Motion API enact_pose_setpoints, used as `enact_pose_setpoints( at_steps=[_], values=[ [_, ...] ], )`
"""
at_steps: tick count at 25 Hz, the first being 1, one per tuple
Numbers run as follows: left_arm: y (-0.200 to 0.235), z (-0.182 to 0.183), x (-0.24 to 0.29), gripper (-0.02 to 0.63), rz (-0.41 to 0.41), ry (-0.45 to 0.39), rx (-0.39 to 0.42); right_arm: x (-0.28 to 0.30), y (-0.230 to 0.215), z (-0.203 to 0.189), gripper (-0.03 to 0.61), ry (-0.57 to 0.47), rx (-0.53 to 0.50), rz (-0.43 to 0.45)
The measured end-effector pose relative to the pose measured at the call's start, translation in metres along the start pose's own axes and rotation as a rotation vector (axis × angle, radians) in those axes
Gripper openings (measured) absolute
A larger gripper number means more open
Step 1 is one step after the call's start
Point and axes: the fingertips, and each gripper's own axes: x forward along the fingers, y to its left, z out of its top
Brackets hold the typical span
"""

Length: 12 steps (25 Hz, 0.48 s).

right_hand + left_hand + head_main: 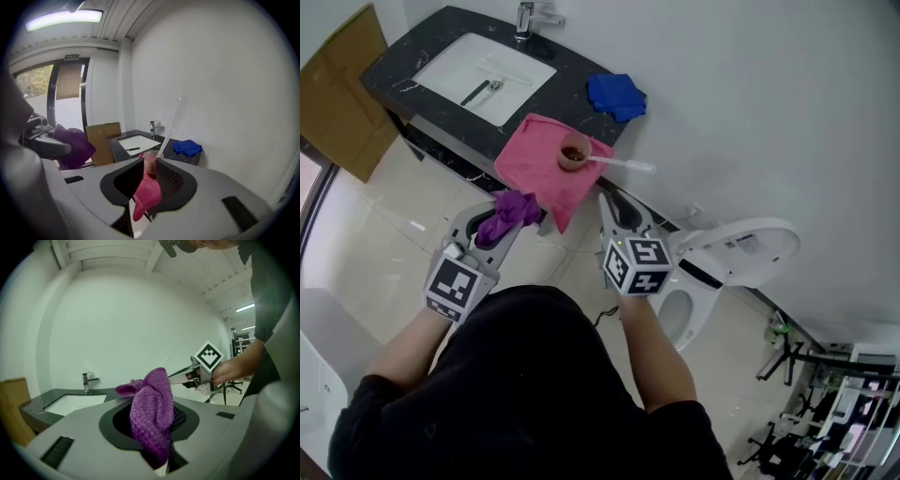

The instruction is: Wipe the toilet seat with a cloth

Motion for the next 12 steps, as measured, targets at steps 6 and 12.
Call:
enact_pose_setpoints(
  at_steps=[6,12],
  values=[
    [-0.029,0.01,0.018,0.1,-0.108,-0.015,-0.002,-0.111,-0.032,0.015,0.089,-0.186,0.095,-0.195],
    [-0.117,0.034,0.067,0.1,-0.374,-0.05,0.084,-0.253,-0.095,-0.036,0.089,-0.188,0.192,-0.529]
  ],
)
